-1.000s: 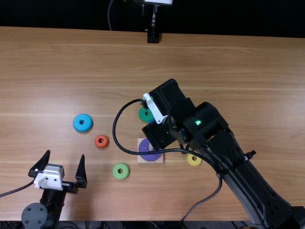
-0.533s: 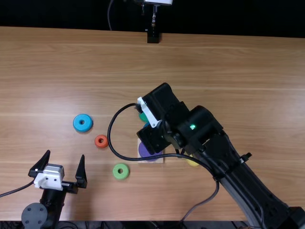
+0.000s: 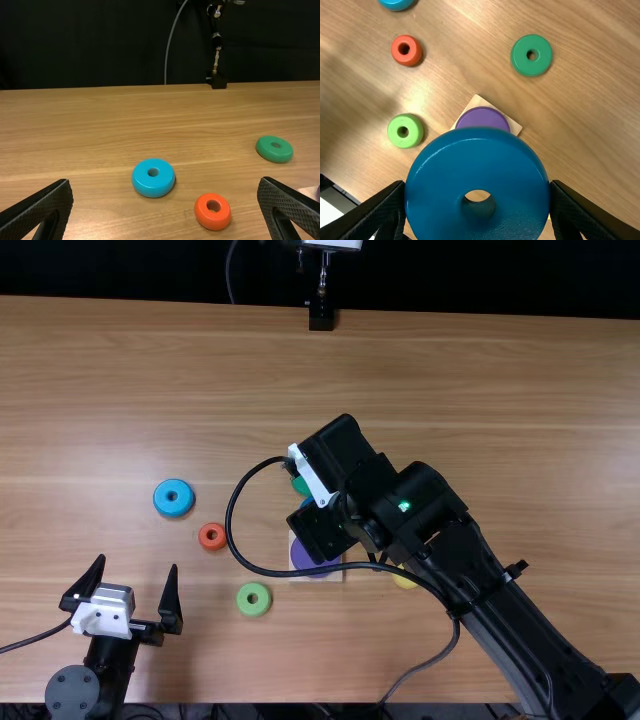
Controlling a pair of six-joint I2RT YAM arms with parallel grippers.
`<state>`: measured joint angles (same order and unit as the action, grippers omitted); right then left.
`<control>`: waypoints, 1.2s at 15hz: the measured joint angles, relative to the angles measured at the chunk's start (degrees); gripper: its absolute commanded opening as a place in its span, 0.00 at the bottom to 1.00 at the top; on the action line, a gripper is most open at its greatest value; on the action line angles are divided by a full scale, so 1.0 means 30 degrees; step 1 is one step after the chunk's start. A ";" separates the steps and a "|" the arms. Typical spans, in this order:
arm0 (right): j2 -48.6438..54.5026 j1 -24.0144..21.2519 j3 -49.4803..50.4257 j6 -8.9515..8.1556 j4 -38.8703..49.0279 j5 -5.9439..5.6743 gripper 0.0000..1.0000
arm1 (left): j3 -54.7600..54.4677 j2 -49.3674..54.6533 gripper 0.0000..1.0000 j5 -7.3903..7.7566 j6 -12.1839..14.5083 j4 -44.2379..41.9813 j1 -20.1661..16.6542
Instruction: Build the Hanoi tower: stack the rings onto the peg from bottom to top in this color order: purple, dark blue, light blue, dark green, light green, yellow, orange.
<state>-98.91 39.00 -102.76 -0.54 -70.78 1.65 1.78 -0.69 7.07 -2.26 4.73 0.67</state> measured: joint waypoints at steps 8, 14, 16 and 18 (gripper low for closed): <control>0.0000 0.0000 0.0051 0.0000 0.0022 0.0007 0.00 | 0.0000 0.0007 1.00 0.0000 -0.0015 -0.0007 -0.0007; 0.0000 0.0000 0.0517 -0.0007 0.0066 0.0015 0.00 | 0.0000 0.0007 1.00 0.0000 0.0000 0.0000 -0.0007; 0.0000 0.0000 0.0554 -0.0022 0.0095 0.0015 0.00 | 0.0000 0.0007 1.00 -0.0007 -0.0007 0.0000 -0.0007; 0.0000 0.0000 0.0554 -0.0015 0.0087 0.0015 0.00 | 0.0000 0.0007 1.00 -0.0007 -0.0007 0.0000 -0.0007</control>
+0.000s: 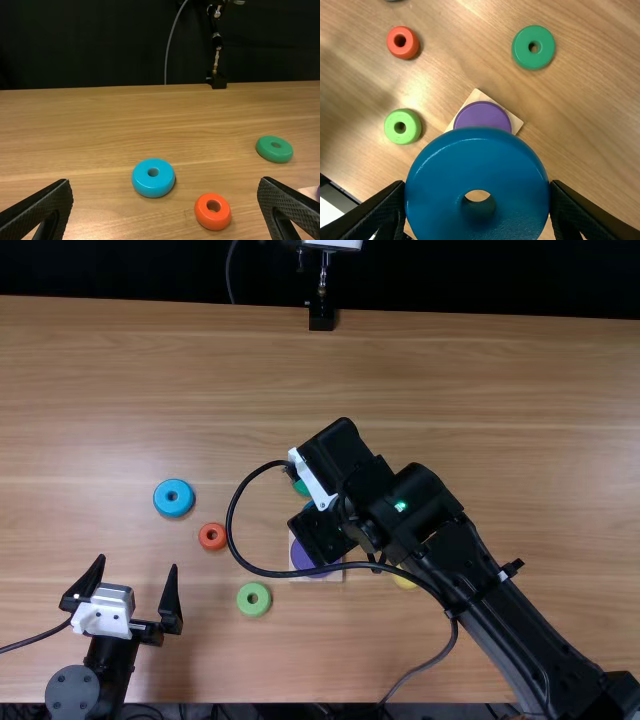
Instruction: Build the Hanoi tower: stack the rings onto the peg from bottom to top in this color order: purple, dark blue, light blue, dark green, light green, yellow, orange.
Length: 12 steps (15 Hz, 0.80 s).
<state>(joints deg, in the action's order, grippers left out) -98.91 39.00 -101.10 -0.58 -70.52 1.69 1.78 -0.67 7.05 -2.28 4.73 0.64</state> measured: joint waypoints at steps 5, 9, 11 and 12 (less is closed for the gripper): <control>0.0000 0.0233 0.0000 -0.0066 0.0015 0.0000 0.00 | 0.0000 0.0000 1.00 0.0007 0.0000 0.0000 0.0000; 0.0000 0.0503 0.0000 -0.0277 0.0044 0.0000 0.00 | 0.0000 0.0000 1.00 0.0007 0.0000 -0.0007 0.0007; -0.0007 0.0503 0.0015 -0.0408 0.0044 -0.0007 0.00 | 0.0000 -0.0007 1.00 0.0000 0.0007 -0.0007 0.0000; 0.0000 0.0503 0.0117 -0.0437 0.0044 0.0000 0.00 | 0.0000 0.0000 1.00 0.0007 0.0000 -0.0015 0.0000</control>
